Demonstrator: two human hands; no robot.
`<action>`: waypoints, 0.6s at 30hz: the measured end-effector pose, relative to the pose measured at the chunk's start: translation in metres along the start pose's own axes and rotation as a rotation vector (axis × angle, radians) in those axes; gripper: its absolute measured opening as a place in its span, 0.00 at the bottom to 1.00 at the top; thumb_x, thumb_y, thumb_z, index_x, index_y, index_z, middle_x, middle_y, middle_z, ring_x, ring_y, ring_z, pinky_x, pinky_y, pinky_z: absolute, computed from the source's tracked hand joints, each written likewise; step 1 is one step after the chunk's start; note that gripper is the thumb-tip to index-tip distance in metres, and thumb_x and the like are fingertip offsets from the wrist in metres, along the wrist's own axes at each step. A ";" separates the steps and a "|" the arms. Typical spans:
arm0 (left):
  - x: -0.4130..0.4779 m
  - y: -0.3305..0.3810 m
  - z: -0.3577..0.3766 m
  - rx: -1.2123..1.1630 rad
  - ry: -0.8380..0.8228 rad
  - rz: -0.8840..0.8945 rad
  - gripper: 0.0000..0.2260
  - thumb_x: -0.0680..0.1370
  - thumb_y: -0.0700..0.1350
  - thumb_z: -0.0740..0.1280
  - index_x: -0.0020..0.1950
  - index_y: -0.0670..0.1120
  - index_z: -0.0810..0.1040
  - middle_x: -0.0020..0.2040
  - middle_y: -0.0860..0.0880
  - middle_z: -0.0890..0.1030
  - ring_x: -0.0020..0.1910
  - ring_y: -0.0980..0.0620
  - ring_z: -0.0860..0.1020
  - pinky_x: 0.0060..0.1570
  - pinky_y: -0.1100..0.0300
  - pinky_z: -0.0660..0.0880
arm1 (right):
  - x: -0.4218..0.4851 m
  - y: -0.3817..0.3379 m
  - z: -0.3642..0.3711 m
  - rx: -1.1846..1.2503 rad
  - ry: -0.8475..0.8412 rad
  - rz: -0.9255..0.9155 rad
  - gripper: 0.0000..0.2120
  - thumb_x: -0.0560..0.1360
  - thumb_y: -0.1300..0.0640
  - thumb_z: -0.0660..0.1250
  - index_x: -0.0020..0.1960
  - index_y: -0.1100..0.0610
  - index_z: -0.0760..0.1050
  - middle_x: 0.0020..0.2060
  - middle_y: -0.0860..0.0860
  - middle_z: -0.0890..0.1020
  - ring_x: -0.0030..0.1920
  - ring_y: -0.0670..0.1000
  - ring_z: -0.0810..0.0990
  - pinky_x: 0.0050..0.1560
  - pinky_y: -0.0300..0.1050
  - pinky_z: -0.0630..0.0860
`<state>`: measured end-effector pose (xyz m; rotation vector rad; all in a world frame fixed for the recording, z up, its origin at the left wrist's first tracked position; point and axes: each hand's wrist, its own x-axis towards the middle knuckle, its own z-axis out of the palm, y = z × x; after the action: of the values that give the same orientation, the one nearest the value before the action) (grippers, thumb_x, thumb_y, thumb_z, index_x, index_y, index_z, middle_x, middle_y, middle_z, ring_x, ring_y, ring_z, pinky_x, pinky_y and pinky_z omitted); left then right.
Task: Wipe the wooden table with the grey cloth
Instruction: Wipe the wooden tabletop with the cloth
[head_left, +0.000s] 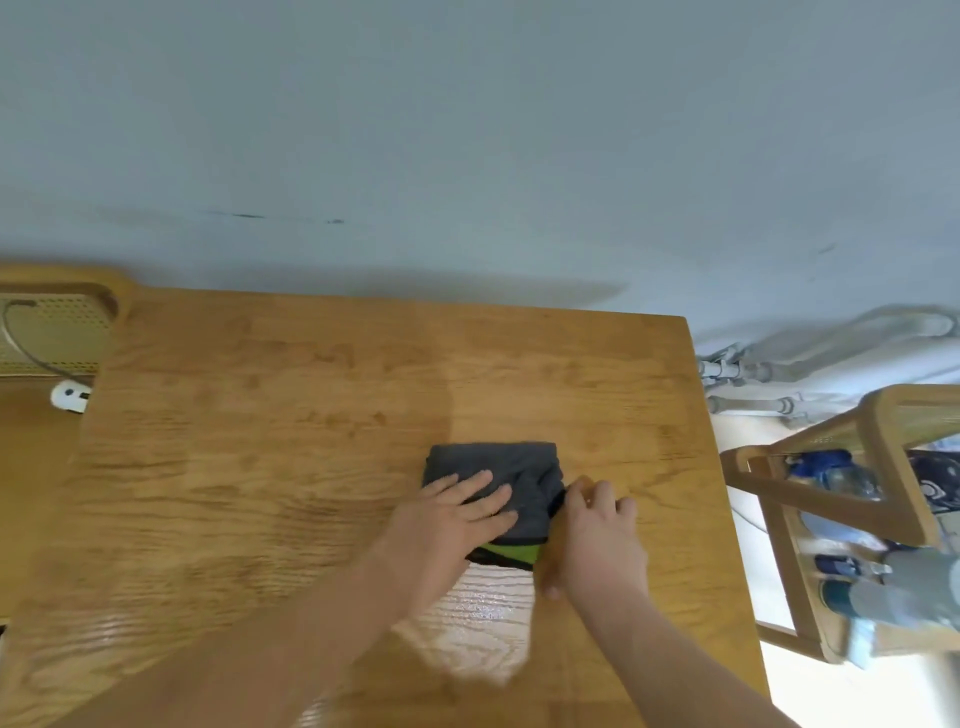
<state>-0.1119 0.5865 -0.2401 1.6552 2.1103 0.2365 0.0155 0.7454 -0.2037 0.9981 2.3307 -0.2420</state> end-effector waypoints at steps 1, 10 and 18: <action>0.003 -0.014 -0.009 0.031 -0.032 0.030 0.31 0.81 0.44 0.67 0.81 0.57 0.59 0.82 0.57 0.53 0.81 0.55 0.46 0.80 0.52 0.49 | 0.000 0.002 0.000 0.016 -0.008 0.000 0.58 0.62 0.48 0.85 0.80 0.54 0.53 0.70 0.52 0.59 0.70 0.58 0.60 0.54 0.47 0.81; 0.009 0.005 -0.017 -0.053 0.126 -0.372 0.30 0.81 0.42 0.64 0.81 0.56 0.59 0.83 0.55 0.54 0.82 0.50 0.50 0.77 0.50 0.56 | -0.002 -0.001 -0.014 -0.032 -0.066 -0.036 0.59 0.61 0.39 0.83 0.79 0.59 0.55 0.68 0.52 0.61 0.70 0.57 0.61 0.53 0.48 0.81; -0.006 -0.079 -0.046 0.010 0.069 -0.398 0.29 0.83 0.42 0.63 0.80 0.61 0.58 0.82 0.60 0.52 0.81 0.57 0.49 0.78 0.53 0.53 | 0.006 -0.015 -0.058 0.013 0.018 -0.188 0.36 0.70 0.33 0.72 0.72 0.48 0.68 0.59 0.46 0.69 0.63 0.50 0.70 0.46 0.45 0.75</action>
<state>-0.2001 0.5663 -0.2297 1.2106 2.4382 0.1579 -0.0239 0.7605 -0.1612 0.7902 2.4443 -0.3235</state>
